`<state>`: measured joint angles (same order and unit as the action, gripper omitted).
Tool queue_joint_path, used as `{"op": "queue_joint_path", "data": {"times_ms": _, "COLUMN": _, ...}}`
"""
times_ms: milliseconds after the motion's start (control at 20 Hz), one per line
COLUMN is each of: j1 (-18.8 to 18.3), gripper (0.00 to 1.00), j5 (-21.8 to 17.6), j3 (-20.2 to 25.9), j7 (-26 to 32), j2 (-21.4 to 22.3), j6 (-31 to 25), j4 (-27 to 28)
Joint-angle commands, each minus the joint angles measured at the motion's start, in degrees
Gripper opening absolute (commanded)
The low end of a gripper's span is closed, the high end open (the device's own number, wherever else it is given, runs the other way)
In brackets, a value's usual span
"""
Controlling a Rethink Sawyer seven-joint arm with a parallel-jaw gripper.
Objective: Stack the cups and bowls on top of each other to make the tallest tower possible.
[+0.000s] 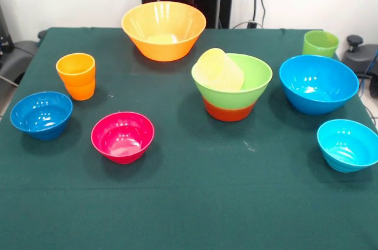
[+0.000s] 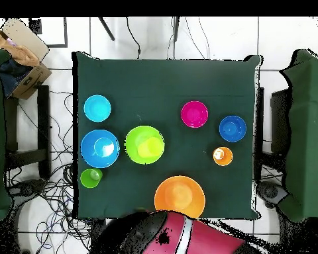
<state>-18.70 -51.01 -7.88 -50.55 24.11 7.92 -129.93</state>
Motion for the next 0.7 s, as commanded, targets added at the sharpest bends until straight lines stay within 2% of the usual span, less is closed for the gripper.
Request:
{"op": "queue_joint_path", "data": {"times_ms": 50, "j1": 0.4, "gripper": 1.0, "j5": -8.8, "j3": -4.6, "j7": -0.5, "j2": -16.0, "j6": 26.8, "j4": 2.7}}
{"op": "queue_joint_path", "data": {"times_ms": 100, "j1": -1.0, "gripper": 1.0, "j5": -10.2, "j3": -4.9, "j7": 1.1, "j2": -16.2, "j6": 29.1, "j4": 2.4}}
{"op": "queue_joint_path", "data": {"times_ms": 150, "j1": -2.3, "gripper": 1.0, "j5": -12.4, "j3": -4.0, "j7": 0.3, "j2": -14.9, "j6": 28.9, "j4": 1.8}}
{"op": "queue_joint_path", "data": {"times_ms": 250, "j1": -2.1, "gripper": 1.0, "j5": -14.5, "j3": -4.2, "j7": 0.0, "j2": -13.2, "j6": 30.6, "j4": 1.4}}
{"op": "queue_joint_path", "data": {"times_ms": 400, "j1": 1.7, "gripper": 1.0, "j5": -13.7, "j3": -6.4, "j7": -0.3, "j2": -10.7, "j6": 34.0, "j4": 0.7}}
{"op": "queue_joint_path", "data": {"times_ms": 700, "j1": 7.3, "gripper": 1.0, "j5": -13.4, "j3": -9.1, "j7": -4.3, "j2": -4.6, "j6": 34.5, "j4": -1.0}}
